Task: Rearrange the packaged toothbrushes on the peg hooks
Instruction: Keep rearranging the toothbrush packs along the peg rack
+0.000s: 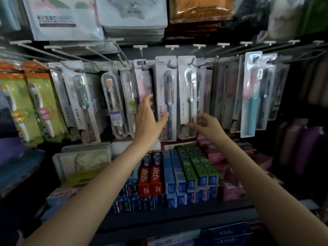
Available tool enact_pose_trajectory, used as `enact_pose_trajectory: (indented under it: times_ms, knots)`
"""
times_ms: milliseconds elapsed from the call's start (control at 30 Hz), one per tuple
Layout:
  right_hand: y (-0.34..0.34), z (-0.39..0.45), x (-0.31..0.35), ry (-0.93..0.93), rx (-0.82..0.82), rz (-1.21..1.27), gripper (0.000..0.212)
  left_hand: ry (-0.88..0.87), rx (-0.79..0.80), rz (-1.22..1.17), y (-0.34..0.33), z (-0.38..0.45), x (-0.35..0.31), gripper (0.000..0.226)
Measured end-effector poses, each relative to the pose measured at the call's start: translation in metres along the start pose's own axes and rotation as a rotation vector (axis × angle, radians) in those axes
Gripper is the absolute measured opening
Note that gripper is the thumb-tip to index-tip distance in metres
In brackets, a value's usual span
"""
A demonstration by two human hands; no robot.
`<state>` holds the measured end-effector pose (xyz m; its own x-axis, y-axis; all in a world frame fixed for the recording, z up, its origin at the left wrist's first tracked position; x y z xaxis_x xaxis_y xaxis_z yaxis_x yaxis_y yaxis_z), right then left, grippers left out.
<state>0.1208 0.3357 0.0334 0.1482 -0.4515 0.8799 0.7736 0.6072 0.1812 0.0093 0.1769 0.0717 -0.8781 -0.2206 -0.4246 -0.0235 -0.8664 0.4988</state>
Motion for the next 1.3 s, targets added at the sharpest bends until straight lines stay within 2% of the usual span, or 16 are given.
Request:
enact_pose_trajectory:
  times_ms: [67,200,300,367,633,800,967,1067,1133,1200,1300]
  knots:
    - [0.006,0.003,0.0,0.056,-0.009,0.002,0.023,0.104,0.037,-0.054,-0.009,0.004,0.004,0.061]
    - [0.034,0.022,0.002,0.039,-0.254,0.027,0.036,0.166,0.052,-0.012,-0.02,0.009,0.012,0.045]
    - [0.031,0.047,-0.001,-0.037,-0.23,-0.021,0.048,0.146,0.034,0.018,-0.021,0.008,0.012,0.023]
    - [0.023,0.061,-0.002,-0.063,-0.21,-0.012,0.048,0.127,0.032,0.065,-0.021,0.004,0.012,0.011]
    - [0.031,0.051,0.001,0.045,-0.2,0.018,0.057,0.085,-0.033,0.151,-0.006,-0.002,0.021,0.015]
    - [0.057,0.023,0.04,0.126,-0.179,-0.277,0.052,0.07,0.008,0.133,-0.009,-0.006,0.013,0.016]
    - [0.075,-0.001,0.073,0.05,-0.13,-0.694,0.048,0.052,0.014,0.083,-0.006,-0.009,0.009,0.013]
    - [0.086,-0.019,0.079,-0.026,-0.061,-0.88,0.05,0.109,0.035,0.044,-0.005,-0.011,0.009,0.014]
    - [0.097,-0.033,0.083,-0.042,-0.044,-0.869,0.052,0.182,-0.016,0.001,-0.002,-0.015,0.007,0.014]
    - [0.112,-0.053,0.083,0.002,-0.067,-0.751,0.046,0.221,-0.183,-0.034,0.008,-0.022,0.0,0.024]
    - [0.153,-0.08,0.069,0.143,-0.266,-0.452,0.041,0.109,-0.395,0.012,0.017,-0.027,-0.035,0.034]
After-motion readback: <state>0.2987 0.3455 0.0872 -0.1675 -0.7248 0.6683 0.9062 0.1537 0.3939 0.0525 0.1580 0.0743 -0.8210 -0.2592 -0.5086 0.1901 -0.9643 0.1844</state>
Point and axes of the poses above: each hand's wrist, its own z-axis towards the middle knuckle, its own y-axis out of the back of the hand, x = y × z, the point moved 6 cm from there along z, towards the middle knuckle, and after that the axes turned 14 degrees about z, right-handed, at the moved point
